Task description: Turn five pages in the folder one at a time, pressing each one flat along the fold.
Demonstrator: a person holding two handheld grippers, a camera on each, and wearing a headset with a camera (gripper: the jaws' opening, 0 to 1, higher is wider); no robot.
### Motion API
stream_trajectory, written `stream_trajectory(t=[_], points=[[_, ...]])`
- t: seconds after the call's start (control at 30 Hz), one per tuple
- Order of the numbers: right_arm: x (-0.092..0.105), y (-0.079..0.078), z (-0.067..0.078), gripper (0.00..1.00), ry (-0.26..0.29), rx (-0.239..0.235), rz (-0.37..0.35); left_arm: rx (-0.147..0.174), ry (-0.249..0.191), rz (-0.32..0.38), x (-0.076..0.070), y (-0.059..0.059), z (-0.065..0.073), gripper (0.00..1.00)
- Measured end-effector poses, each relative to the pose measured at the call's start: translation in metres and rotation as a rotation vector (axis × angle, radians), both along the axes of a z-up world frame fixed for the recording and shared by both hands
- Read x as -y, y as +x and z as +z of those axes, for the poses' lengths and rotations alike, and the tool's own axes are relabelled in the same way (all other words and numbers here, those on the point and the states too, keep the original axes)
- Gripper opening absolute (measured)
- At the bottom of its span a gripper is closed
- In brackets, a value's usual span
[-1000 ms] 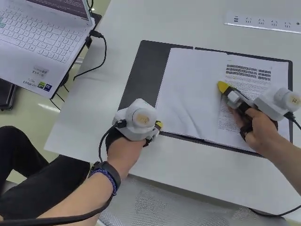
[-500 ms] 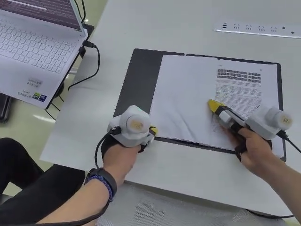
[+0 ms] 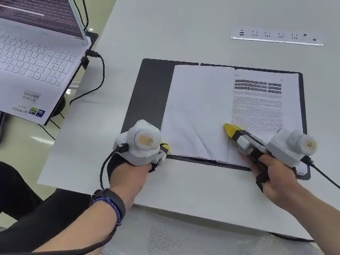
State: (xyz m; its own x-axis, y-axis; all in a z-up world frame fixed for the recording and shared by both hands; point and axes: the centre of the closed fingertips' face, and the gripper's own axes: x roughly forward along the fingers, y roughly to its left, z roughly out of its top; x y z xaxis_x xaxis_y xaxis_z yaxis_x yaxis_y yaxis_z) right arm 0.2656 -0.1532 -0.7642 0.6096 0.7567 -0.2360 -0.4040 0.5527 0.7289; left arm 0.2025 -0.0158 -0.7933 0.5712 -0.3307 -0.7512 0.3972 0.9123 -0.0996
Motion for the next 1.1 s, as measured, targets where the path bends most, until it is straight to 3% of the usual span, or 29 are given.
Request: stream_trajectory(t=[0.33,0.7,0.9,1.1], points=[[0.0,-0.022,-0.001,0.0,-0.007,-0.015,0.024,0.007,0.004,0.003,0.0,-0.001,0.0,0.0],[0.006,-0.032,-0.01,0.0,-0.015,-0.031,0.054,0.015,-0.006,0.024,0.0,-0.001,0.0,0.0],[0.007,-0.052,-0.013,0.0,-0.025,-0.046,0.093,0.016,-0.011,0.035,-0.001,-0.002,0.0,0.0],[0.007,-0.062,-0.016,0.0,-0.025,-0.06,0.093,0.019,-0.016,0.035,-0.002,-0.001,0.0,0.0]])
